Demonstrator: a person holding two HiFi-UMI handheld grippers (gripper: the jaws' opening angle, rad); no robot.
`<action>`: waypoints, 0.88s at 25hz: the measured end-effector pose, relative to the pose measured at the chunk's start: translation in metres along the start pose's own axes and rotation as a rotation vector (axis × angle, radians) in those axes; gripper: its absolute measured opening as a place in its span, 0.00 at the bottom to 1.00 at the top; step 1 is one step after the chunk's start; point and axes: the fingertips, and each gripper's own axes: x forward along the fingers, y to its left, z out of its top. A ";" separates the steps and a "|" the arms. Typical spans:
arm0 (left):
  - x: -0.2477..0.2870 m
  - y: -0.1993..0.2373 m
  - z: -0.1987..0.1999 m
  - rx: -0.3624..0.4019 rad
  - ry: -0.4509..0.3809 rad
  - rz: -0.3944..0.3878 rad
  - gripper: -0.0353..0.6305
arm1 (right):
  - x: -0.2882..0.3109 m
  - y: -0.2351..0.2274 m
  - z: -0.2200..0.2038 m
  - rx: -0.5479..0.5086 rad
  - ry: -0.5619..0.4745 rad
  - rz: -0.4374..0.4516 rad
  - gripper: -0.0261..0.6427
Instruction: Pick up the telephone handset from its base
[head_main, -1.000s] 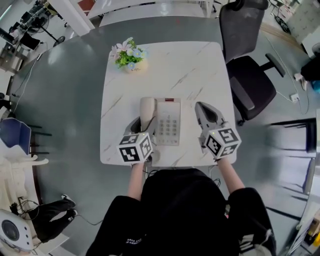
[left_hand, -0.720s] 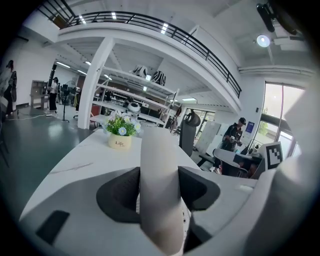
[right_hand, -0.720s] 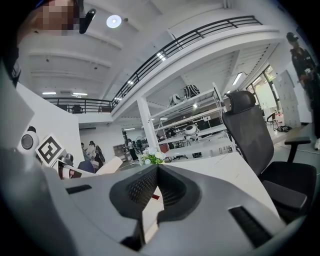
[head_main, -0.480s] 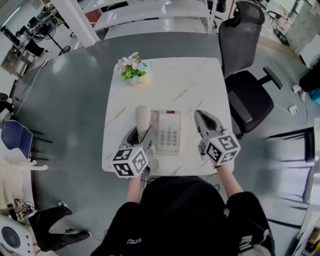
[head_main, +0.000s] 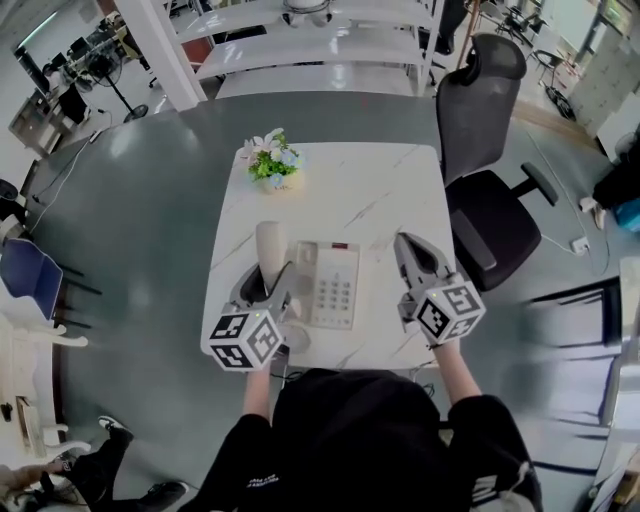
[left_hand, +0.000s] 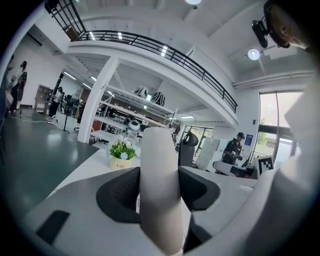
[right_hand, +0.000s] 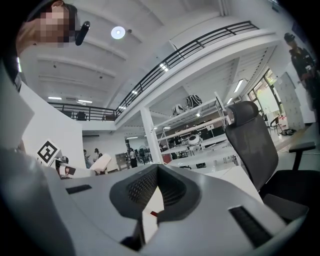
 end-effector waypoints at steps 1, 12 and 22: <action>-0.001 0.000 0.004 -0.001 -0.013 -0.001 0.37 | 0.000 0.000 0.004 -0.004 -0.008 0.000 0.03; -0.019 0.000 0.039 -0.016 -0.126 -0.004 0.37 | -0.001 0.004 0.025 -0.060 -0.055 -0.001 0.02; -0.032 0.005 0.057 -0.014 -0.191 0.010 0.37 | -0.003 0.004 0.034 -0.095 -0.086 -0.010 0.02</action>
